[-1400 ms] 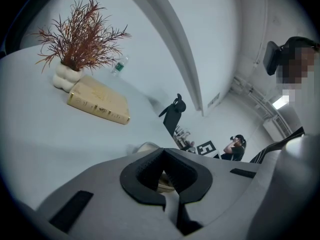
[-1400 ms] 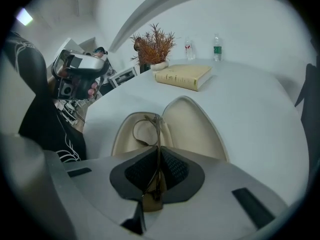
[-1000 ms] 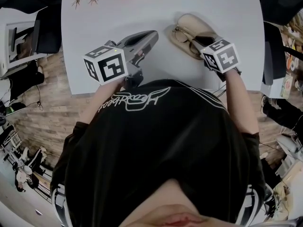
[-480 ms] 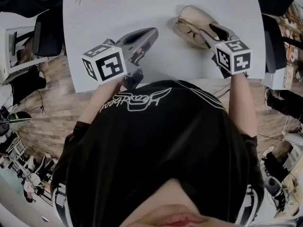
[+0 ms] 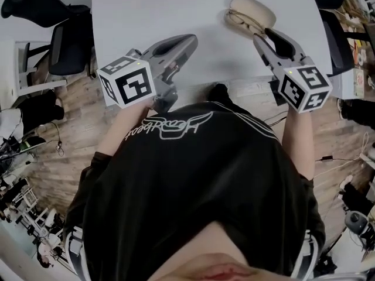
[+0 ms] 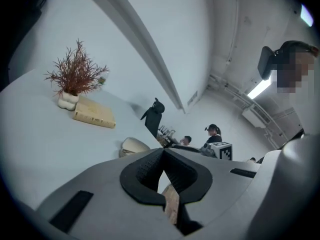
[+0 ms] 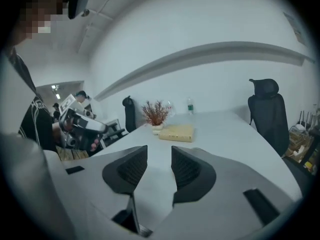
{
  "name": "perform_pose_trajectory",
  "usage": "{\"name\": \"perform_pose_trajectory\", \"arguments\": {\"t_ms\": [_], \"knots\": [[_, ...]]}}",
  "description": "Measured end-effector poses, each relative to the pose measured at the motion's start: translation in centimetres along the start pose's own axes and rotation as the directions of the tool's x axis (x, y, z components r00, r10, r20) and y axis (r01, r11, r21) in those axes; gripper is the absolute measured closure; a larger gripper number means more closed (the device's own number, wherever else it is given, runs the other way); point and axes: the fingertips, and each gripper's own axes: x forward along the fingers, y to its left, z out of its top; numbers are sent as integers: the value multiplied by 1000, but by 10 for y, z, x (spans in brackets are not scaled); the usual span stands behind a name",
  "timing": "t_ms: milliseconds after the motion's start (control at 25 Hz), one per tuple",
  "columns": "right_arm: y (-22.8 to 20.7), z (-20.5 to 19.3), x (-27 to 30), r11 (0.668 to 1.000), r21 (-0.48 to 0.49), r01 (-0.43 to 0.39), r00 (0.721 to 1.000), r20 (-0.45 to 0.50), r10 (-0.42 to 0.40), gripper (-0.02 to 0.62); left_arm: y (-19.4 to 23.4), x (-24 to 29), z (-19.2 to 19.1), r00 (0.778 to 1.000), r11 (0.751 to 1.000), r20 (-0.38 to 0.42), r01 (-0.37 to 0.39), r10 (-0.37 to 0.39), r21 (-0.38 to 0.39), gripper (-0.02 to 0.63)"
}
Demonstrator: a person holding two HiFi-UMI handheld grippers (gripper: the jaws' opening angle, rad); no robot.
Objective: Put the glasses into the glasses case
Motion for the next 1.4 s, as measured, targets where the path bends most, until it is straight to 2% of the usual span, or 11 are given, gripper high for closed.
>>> {"name": "perform_pose_trajectory", "arguments": {"t_ms": [160,320,680,1160,1400], "knots": [[63,22,-37,998,34,-43,992,123,39,474,-31,-36,-11,999,998,6,49,-50,37,600],[116,29,-68,998,48,-37,974,223,25,545,-52,-74,-23,996,995,10,85,-86,58,600],[216,13,-116,986,90,-137,945,309,104,580,-99,-134,-52,987,981,18,158,-161,114,601],[273,-19,-141,980,139,-141,944,319,91,586,-126,-166,-95,975,971,-22,220,-219,90,600],[279,-35,-147,965,218,-147,946,316,72,586,-136,-175,-108,970,966,-35,243,-240,94,601]]}}
